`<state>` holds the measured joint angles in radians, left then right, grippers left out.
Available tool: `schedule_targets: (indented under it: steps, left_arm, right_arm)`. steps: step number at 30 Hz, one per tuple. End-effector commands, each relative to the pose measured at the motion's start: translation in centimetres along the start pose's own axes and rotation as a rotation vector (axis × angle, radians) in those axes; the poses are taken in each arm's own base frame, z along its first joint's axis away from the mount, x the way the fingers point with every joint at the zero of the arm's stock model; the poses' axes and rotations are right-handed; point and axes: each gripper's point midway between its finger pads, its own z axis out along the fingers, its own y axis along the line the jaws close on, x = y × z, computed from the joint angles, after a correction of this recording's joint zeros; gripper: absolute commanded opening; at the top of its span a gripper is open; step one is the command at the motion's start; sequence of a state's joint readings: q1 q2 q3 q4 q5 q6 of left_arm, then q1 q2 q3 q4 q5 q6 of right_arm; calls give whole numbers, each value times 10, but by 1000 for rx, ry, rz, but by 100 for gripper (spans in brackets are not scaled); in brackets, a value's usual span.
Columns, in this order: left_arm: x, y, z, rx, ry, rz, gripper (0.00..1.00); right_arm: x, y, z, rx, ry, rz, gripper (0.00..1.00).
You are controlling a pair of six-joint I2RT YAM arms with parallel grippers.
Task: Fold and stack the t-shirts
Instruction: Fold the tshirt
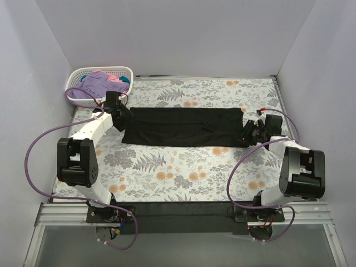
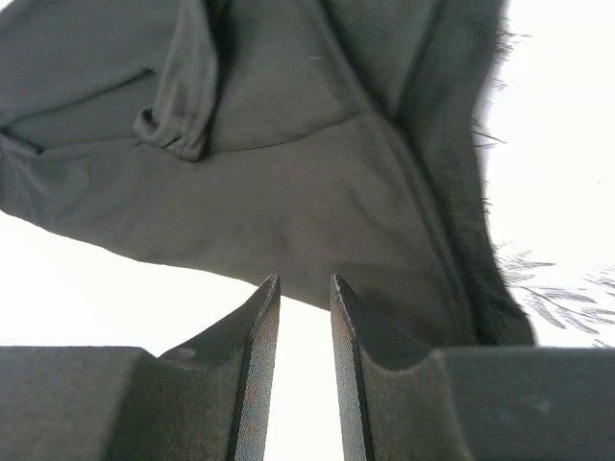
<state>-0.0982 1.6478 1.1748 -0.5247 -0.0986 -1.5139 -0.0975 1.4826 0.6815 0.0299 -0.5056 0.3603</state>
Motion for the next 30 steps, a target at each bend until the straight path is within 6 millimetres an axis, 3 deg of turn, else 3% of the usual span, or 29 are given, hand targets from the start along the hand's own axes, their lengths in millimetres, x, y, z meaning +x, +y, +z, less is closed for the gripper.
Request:
schedule_targets:
  steps: [1, 5, 9, 15, 19, 25, 30]
  left_arm:
    - [28, 14, 11, 0, 101, 67, 48]
    - [35, 19, 23, -4, 117, 78, 35]
    - [48, 40, 36, -95, 153, 55, 25]
    - [73, 95, 35, -252, 170, -82, 21]
    - [78, 124, 22, -299, 155, -139, 20]
    - [84, 140, 4, -309, 152, -138, 20]
    - [79, 122, -12, -201, 146, -122, 33]
  right_arm:
    - [-11, -4, 1, -51, -50, 47, 34]
    - [-12, -18, 4, -26, -55, 86, 32]
    - [-4, -44, 5, 12, -58, 184, 32]
    - [32, -90, -1, 102, -15, 412, 32]
    - [38, -101, -9, 168, -24, 447, 33]
    - [39, -101, -25, 235, -16, 402, 34]
    - [25, -78, -32, 167, -49, 304, 39]
